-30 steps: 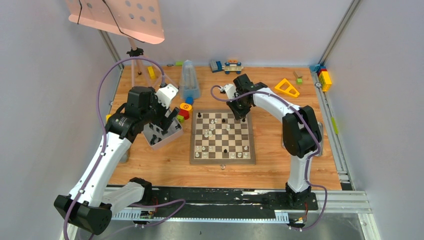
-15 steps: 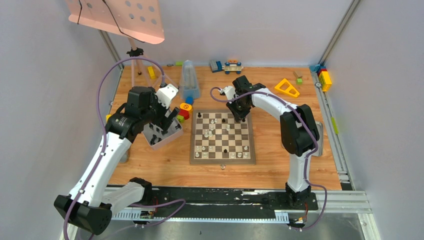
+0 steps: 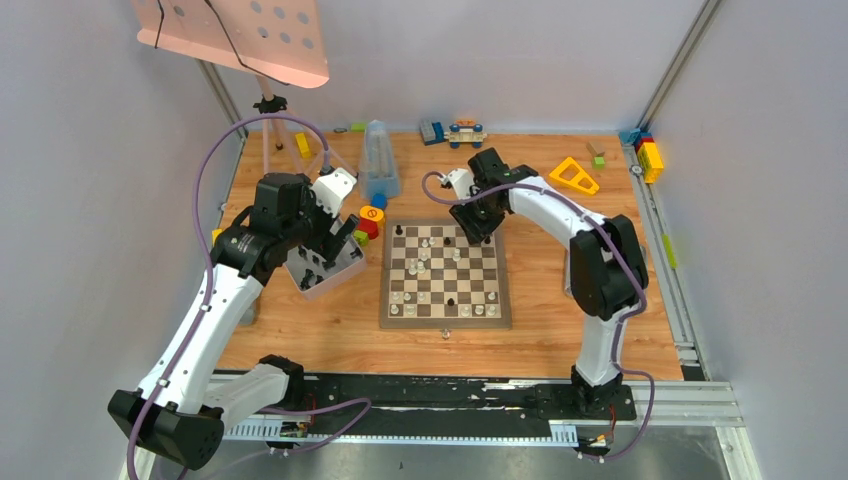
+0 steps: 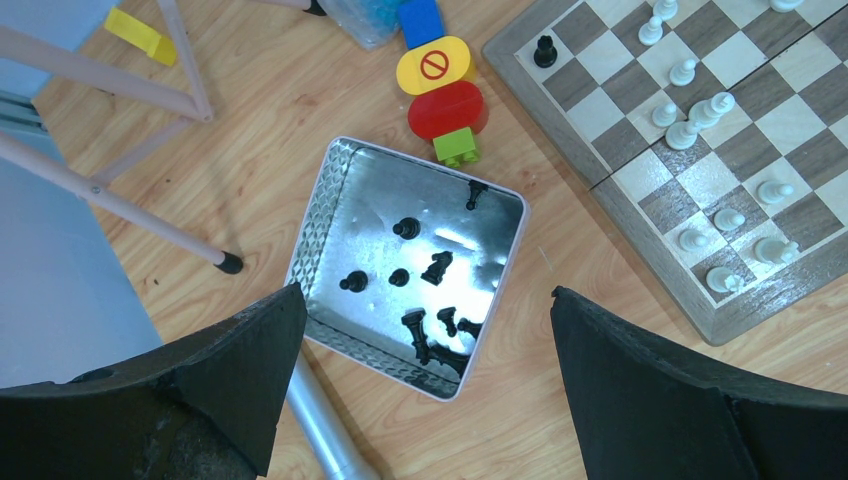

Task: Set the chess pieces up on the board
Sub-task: Place the chess piece on the chessboard, then pick up the chess piece from the chessboard.

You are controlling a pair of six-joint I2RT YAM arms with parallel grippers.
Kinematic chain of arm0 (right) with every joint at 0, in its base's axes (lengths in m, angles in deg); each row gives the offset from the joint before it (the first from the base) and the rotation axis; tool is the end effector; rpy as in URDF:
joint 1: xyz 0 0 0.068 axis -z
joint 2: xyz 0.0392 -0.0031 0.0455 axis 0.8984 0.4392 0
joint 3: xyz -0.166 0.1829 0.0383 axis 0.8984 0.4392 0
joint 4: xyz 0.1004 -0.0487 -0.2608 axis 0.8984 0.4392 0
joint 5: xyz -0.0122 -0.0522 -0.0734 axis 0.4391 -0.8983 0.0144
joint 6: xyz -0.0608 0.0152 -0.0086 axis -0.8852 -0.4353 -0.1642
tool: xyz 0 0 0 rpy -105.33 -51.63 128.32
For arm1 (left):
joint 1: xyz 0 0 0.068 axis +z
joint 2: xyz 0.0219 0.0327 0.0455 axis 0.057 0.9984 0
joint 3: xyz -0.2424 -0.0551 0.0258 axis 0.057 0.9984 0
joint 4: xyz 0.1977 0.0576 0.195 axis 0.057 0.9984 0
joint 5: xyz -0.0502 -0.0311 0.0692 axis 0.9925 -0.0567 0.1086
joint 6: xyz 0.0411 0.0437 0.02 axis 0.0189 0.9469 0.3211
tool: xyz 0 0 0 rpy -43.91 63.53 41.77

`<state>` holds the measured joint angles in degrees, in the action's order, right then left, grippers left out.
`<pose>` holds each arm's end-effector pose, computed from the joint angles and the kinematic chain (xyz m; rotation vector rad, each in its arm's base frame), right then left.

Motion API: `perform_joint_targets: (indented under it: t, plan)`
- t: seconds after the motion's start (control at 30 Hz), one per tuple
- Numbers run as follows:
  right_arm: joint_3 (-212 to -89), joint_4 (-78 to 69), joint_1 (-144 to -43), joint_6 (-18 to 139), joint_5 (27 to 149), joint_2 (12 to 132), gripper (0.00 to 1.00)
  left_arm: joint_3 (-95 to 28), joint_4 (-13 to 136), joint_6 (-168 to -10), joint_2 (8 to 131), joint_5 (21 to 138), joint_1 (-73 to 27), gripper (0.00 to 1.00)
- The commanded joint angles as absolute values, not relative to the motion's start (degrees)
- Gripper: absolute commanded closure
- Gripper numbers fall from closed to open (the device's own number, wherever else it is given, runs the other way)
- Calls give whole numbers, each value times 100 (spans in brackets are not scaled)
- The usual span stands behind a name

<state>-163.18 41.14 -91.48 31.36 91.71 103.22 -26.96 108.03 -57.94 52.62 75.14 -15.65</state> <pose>0.3700 0.2035 0.1666 -1.2158 2.5160 0.2954 0.2374 -0.0850 0.3362 0.7692 2.0863 -0.0710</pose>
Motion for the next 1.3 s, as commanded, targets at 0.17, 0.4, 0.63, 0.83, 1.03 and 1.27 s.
perform_joint_targets:
  t: [0.17, 0.4, 0.63, 0.83, 1.03, 1.27]
  plan:
    - [-15430, 4064, -9840, 3088, 9606, 8849, 52, -2696, 10724, -5776, 5155, 7540, -1520, 0]
    - [-14462, 3631, -10716, 3031, 9626, 8502, 46, -2801, 10750, -5767, 5147, 7493, -1524, 0]
    - [-14377, 3526, -10894, 3046, 9723, 8775, 45, -2845, 10798, -5803, 5167, 7528, -1521, 0]
    - [-14408, 3472, -10951, 3061, 9873, 8998, 47, -2840, 10799, -5782, 5174, 7503, -1527, 0]
    - [-14425, 3476, -11010, 3055, 9893, 9075, 59, -2836, 10787, -5752, 5186, 7480, -1522, 0]
    - [-14499, 3542, -11011, 3049, 9826, 9026, 87, -2782, 10756, -5745, 5188, 7470, -1520, 0]
